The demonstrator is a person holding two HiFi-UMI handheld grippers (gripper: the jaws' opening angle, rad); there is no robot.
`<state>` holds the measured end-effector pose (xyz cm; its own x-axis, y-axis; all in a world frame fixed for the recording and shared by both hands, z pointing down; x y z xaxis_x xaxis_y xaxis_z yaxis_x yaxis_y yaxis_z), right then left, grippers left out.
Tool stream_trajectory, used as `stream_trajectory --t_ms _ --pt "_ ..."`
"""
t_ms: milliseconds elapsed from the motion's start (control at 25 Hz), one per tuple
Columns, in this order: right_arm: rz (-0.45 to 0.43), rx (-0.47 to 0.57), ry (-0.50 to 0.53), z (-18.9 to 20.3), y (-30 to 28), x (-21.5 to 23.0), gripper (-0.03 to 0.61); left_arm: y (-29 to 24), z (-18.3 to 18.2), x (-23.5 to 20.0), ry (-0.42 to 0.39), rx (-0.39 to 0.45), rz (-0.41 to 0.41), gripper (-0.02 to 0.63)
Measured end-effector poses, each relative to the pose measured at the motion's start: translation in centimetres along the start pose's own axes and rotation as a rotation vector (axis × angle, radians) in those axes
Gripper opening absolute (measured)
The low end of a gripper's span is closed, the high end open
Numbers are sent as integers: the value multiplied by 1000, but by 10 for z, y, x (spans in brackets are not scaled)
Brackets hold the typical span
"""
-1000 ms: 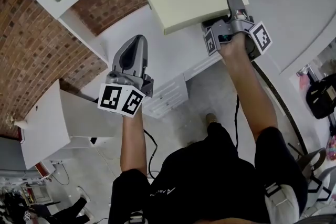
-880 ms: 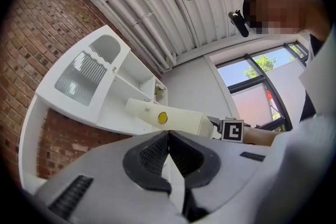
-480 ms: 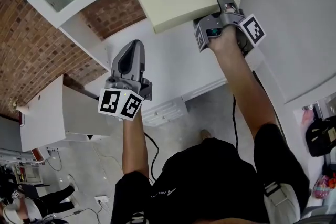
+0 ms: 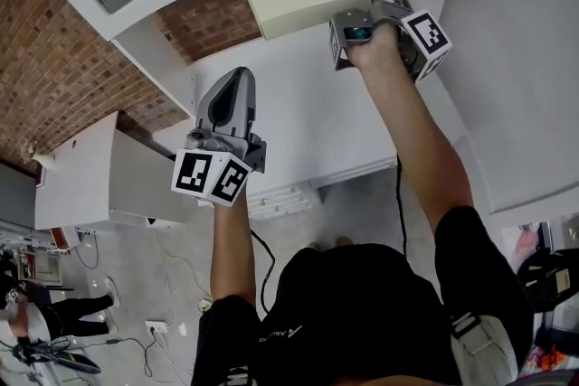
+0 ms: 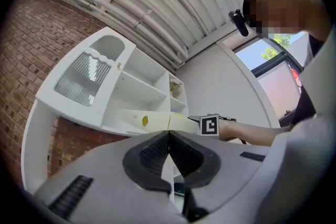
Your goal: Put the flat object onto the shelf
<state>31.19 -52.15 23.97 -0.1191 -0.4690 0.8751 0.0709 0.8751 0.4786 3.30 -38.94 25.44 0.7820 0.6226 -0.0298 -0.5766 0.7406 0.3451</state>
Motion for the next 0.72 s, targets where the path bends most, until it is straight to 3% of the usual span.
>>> stream_trajectory --t_ms 360,720 --pt "84 57 19 5 -43 22 304 -33 -7 -30 -22 7 27 -2" --pt "115 114 14 12 -95 33 308 -66 1 -61 -31 5 71 -2"
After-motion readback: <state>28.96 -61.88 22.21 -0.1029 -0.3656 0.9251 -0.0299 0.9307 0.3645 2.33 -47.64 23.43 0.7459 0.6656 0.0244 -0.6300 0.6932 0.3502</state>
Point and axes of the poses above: the fingertips, and each gripper's own axes: y backward along the fingers, x to its right, z out of its underside, the point moved 7 cm from there along y, backward along the fingers, and after that the axes turned 2 degrees about -z, right-handed, at the moved point
